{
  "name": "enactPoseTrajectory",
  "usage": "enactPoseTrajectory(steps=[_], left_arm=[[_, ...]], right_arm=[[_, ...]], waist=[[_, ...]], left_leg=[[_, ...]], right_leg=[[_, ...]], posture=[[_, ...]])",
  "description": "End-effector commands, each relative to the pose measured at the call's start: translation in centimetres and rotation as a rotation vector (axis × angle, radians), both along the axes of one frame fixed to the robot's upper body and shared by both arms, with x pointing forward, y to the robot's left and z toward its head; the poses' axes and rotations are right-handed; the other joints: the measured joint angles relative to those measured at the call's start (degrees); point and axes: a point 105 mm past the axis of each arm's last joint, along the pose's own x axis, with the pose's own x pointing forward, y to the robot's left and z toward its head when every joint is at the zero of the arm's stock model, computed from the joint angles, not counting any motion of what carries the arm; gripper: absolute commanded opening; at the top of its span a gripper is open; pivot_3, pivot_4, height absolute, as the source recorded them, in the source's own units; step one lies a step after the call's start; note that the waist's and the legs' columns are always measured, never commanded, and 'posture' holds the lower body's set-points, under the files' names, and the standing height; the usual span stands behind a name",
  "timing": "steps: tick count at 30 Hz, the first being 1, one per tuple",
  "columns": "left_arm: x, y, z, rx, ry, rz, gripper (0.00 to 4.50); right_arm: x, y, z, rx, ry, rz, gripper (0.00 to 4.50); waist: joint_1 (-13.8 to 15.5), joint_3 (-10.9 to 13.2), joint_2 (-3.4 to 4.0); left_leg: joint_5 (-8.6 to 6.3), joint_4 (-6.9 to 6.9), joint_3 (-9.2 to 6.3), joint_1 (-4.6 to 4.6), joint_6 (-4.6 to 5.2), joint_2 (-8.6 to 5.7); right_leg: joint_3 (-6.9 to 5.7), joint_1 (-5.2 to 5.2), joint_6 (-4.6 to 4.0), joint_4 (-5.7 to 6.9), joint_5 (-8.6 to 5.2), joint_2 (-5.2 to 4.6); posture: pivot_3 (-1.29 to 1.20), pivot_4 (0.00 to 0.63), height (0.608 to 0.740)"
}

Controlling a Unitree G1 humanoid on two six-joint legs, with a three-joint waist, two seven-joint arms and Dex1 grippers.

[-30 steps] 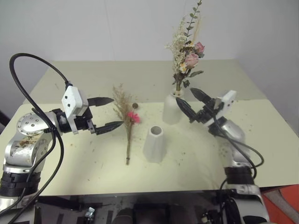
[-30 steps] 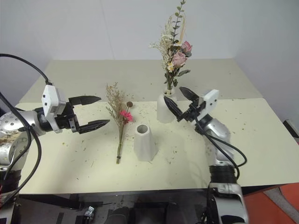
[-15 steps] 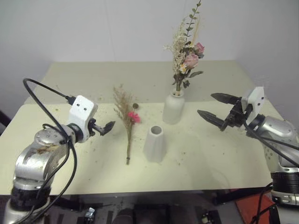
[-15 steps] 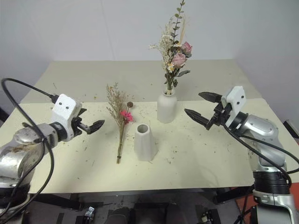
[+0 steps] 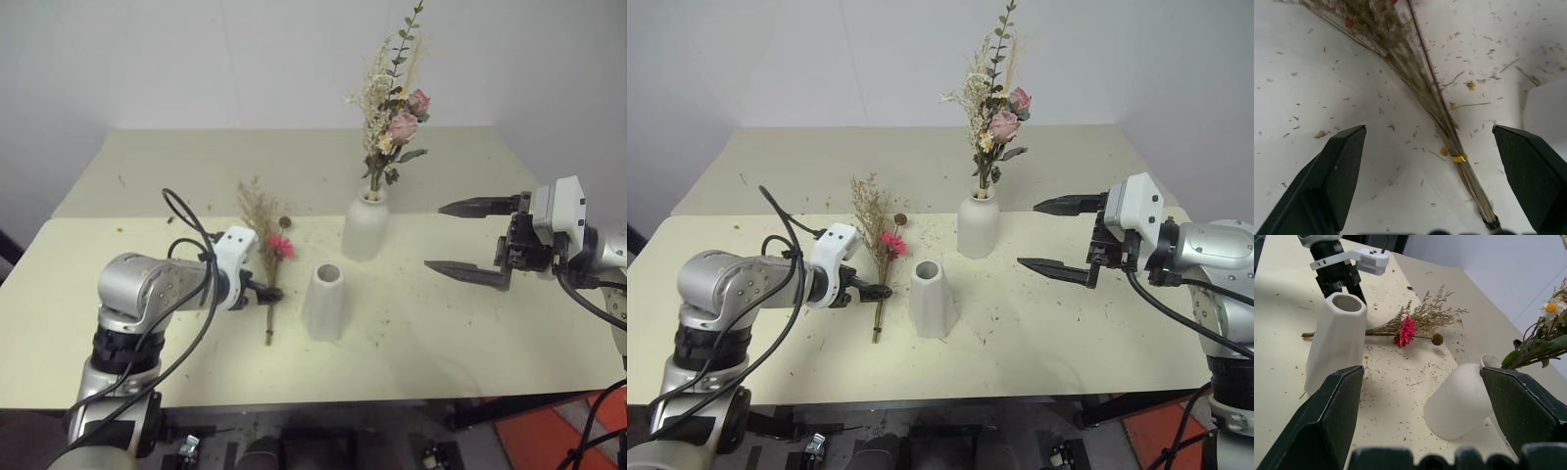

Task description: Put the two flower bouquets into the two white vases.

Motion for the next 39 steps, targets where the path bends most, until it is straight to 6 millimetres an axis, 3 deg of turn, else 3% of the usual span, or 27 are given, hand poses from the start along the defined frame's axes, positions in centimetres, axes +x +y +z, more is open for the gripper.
enactPoseTrajectory(steps=[1,7,10,18,22,23,27,31,33,35,39], left_arm=[[0.5,-1.1,0.3,-0.019,0.027,-0.026,4.5],[1.3,-2.9,-0.3,-0.01,0.111,-0.062,4.5],[1.5,-2.9,-0.4,-0.013,0.149,-0.066,3.95],[1.6,-3.1,-1.2,-0.024,0.204,-0.062,1.61],[2.5,-2.4,-1.0,0.002,0.159,0.025,0.36],[3.1,-1.9,-0.4,-0.001,0.108,0.068,0.11],[5.4,0.5,2.1,-0.016,-0.081,0.233,0.11],[6.5,2.6,8.4,-0.181,-0.423,0.323,0.11],[6.1,3.2,11.6,-0.272,-0.608,0.32,0.11],[4.8,2.9,14.5,-0.321,-0.733,0.209,0.11],[2.2,1.8,17.8,-0.405,-0.904,-0.001,0.11]], right_arm=[[-0.3,-0.4,0.9,0.007,-0.06,-0.052,4.47],[-0.6,-1.2,0.7,0.008,-0.064,-0.11,4.47],[-0.7,-1.4,0.6,0.015,-0.067,-0.137,4.5],[-0.6,-1.6,0.2,0.023,-0.07,-0.177,4.5],[-0.5,-1.8,0.2,0.025,-0.07,-0.186,4.5],[-0.5,-1.9,0.3,0.026,-0.072,-0.186,4.5],[-0.6,-2.2,0.5,0.023,-0.074,-0.194,4.5],[-1.8,-3.3,1.1,0.033,-0.051,-0.19,4.5],[-2.5,-4.0,1.4,0.047,-0.035,-0.183,4.5],[-3.4,-4.8,2.0,0.073,-0.015,-0.18,4.5],[-5.0,-6.1,2.3,0.086,0.029,-0.172,4.5]], waist=[[0.39,0.0,0.0],[0.97,0.0,-0.01],[0.85,0.0,-0.01],[0.7,0.0,0.0],[0.81,-0.01,-0.01],[0.85,-0.01,-0.02],[0.66,0.0,-0.02],[0.78,0.0,-0.03],[0.92,0.01,-0.04],[1.08,0.01,-0.04],[1.09,0.0,-0.03]], left_leg=[[0.0,0.0,0.0,-0.02,0.0,-0.02],[0.01,0.01,0.01,-0.04,-0.01,-0.09],[0.01,0.02,0.01,-0.04,-0.01,-0.1],[0.01,0.02,0.02,0.03,-0.01,-0.11],[0.01,0.02,0.03,0.03,-0.01,-0.14],[0.01,0.02,0.03,0.02,-0.01,-0.14],[0.01,0.02,0.02,0.01,-0.01,-0.13],[0.01,0.01,0.03,-0.05,-0.02,-0.12],[0.0,0.01,0.03,-0.11,-0.03,-0.12],[0.0,0.01,0.04,-0.13,-0.04,-0.14],[0.0,0.02,0.14,-0.11,-0.04,-0.17]], right_leg=[[0.02,-0.02,0.0,0.0,0.0,-0.01],[0.03,0.0,0.01,-0.01,0.01,-0.06],[0.04,0.01,0.02,-0.01,0.01,-0.06],[0.1,0.02,0.02,0.02,0.01,-0.04],[0.11,0.04,0.03,-0.02,0.01,-0.06],[0.1,0.04,0.03,-0.02,0.02,-0.06],[0.11,0.02,0.04,-0.01,0.03,-0.06],[0.15,-0.06,0.03,-0.01,0.03,-0.06],[0.14,-0.06,0.04,-0.07,0.05,-0.08],[0.14,-0.05,0.08,-0.12,0.07,-0.15],[0.19,0.0,0.13,-0.15,0.1,-0.17]], posture=[[0.0,0.15,0.74],[0.0,0.15,0.74],[0.0,0.15,0.74],[0.0,0.15,0.74],[0.0,0.15,0.74],[0.0,0.15,0.74],[0.0,0.15,0.74],[0.0,0.15,0.74],[0.0,0.15,0.74],[0.0,0.15,0.74],[0.0,0.15,0.74]])
